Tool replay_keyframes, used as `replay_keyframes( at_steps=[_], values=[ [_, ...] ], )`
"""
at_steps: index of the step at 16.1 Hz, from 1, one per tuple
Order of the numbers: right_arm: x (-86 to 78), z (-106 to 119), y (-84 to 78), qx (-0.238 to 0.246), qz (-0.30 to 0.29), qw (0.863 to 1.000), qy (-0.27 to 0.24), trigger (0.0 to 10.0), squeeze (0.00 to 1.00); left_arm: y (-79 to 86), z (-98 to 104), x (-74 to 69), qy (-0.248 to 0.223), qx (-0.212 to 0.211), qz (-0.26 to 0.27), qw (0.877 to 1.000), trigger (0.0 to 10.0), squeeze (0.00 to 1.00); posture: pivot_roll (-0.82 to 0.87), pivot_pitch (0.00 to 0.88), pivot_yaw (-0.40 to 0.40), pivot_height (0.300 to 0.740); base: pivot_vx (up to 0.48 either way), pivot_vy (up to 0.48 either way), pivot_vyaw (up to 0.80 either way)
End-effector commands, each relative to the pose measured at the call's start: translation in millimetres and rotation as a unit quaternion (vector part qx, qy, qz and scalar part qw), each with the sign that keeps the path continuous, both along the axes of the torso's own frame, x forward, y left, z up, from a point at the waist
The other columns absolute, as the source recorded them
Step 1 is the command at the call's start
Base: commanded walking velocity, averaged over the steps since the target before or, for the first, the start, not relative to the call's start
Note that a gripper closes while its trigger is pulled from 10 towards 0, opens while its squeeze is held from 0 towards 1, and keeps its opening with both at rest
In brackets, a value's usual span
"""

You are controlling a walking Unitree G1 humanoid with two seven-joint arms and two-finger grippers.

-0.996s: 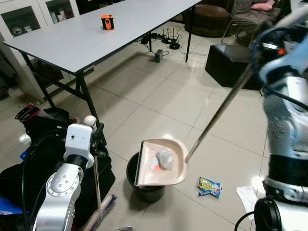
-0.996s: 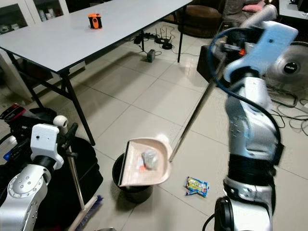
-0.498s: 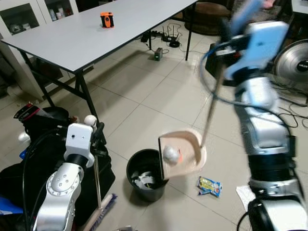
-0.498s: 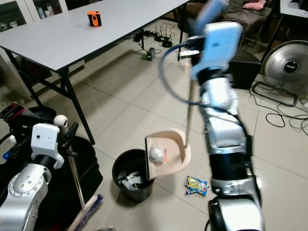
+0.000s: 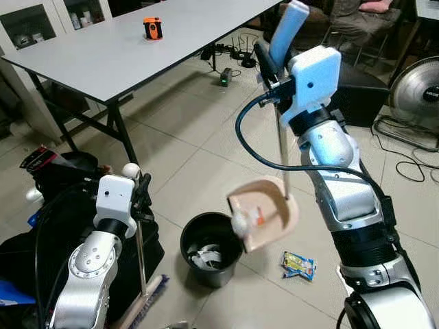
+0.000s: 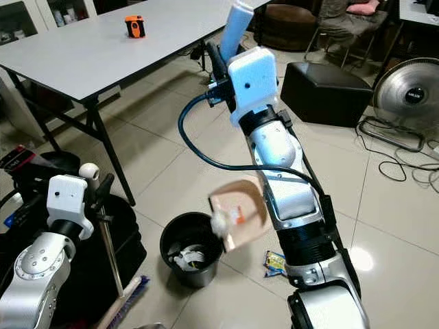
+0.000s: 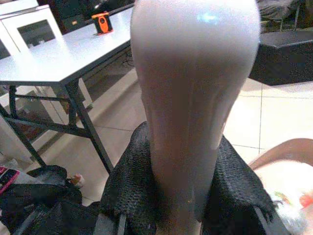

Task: Sweep floor

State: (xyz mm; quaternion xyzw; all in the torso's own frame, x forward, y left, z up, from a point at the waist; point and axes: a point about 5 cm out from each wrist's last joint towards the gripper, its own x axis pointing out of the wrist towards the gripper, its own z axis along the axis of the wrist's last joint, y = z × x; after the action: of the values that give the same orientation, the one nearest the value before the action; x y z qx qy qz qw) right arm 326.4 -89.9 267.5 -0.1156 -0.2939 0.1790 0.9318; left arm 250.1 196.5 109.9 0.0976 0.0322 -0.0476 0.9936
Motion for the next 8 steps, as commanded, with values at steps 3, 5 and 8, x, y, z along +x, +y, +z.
replay_keyframes(
  at_steps=[3, 5, 8],
  values=[
    [-6.0, 10.8, 2.0, -0.011, 0.009, 0.999, -0.036, 10.0, 0.00, -3.3, 3.7, 0.7, -0.011, 0.006, -0.003, 1.000, 10.0, 0.00, 0.04, 0.000, 0.033, 0.740, 0.000, 0.000, 0.00],
    [-5.2, 13.7, 1.6, -0.004, 0.008, 0.999, -0.036, 10.0, 0.00, -5.1, 2.8, 0.8, -0.007, 0.000, -0.005, 1.000, 10.0, 0.00, 0.04, 0.000, 0.032, 0.740, 0.000, 0.000, 0.00],
    [-3.3, 17.9, -5.6, 0.011, -0.005, 0.999, -0.034, 10.0, 0.00, -8.6, 2.7, 2.1, -0.005, -0.001, -0.010, 1.000, 10.0, 0.00, 0.04, 0.000, 0.025, 0.740, 0.000, 0.000, 0.00]
  ],
)
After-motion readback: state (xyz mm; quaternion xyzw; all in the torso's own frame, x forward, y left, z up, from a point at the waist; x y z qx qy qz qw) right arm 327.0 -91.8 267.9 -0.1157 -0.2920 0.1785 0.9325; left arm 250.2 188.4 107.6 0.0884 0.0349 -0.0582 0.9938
